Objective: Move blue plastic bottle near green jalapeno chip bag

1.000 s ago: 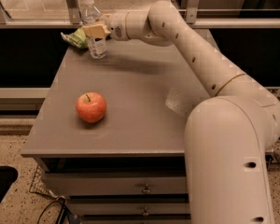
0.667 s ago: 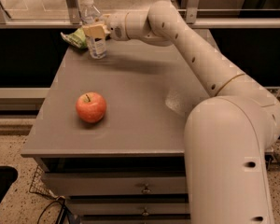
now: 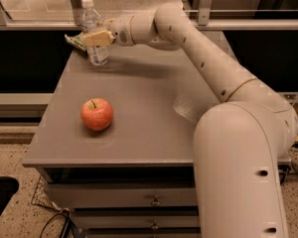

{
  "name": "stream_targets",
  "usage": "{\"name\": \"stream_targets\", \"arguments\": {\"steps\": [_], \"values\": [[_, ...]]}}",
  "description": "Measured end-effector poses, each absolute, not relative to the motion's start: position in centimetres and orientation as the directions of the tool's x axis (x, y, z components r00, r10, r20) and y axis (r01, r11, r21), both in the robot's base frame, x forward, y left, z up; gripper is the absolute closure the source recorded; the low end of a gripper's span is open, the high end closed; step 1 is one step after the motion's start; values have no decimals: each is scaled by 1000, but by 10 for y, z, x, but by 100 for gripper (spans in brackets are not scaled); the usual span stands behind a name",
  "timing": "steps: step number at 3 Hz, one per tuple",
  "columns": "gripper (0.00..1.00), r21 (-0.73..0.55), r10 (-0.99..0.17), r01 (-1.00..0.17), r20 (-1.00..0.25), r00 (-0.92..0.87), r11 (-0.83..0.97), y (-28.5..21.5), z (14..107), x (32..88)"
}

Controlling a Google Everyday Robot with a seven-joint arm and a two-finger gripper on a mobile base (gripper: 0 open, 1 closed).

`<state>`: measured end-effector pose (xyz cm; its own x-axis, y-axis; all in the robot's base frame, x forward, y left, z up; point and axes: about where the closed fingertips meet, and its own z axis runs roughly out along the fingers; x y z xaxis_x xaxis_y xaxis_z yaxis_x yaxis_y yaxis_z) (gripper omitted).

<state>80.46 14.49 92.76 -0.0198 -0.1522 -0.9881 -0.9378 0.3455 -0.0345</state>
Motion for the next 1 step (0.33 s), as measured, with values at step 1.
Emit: {"name": "stream_targets", "arguments": {"steps": [1], "values": [[0,-33,-152,-939,-988,-20,342,148,927,804]]}}
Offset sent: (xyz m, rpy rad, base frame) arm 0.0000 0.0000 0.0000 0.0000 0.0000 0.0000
